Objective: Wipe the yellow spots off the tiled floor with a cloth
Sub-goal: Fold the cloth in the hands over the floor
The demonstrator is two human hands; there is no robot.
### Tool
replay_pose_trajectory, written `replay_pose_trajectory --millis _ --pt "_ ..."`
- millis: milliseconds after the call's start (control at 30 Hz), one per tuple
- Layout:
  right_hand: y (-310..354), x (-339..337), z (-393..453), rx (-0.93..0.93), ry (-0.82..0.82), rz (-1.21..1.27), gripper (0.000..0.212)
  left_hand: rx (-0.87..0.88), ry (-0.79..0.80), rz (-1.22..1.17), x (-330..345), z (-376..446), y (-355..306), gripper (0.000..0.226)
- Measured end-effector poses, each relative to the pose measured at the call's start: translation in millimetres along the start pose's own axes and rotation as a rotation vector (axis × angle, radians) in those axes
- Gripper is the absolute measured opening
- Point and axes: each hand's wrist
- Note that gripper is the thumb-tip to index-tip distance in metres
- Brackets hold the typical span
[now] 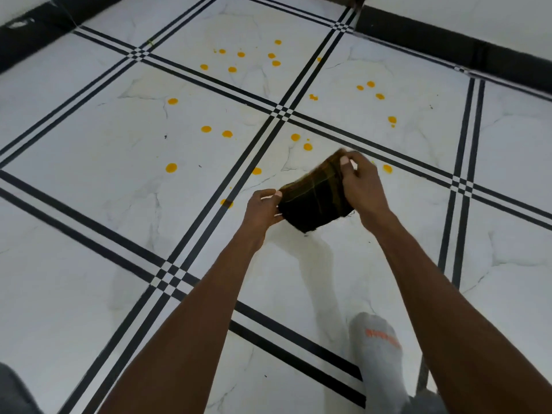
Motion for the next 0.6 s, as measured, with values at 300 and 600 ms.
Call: replay_pose_trajectory --millis 300,600 --pt "-15 62 -26 -0.239 0.322 -0.759 0.028 0.181 -0.224 0.311 -62 2 21 0.021" --pt "-137 85 12 -0.333 0.475 -0.951 0.067 0.485 -0.514 1.072 -145 30 50 0.016"
Point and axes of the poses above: each hand's wrist, its own z-axis towards the middle knuckle, its own x-axis out of the palm, y = z × x, and after that the axes turned 1 degree about z, right-handed
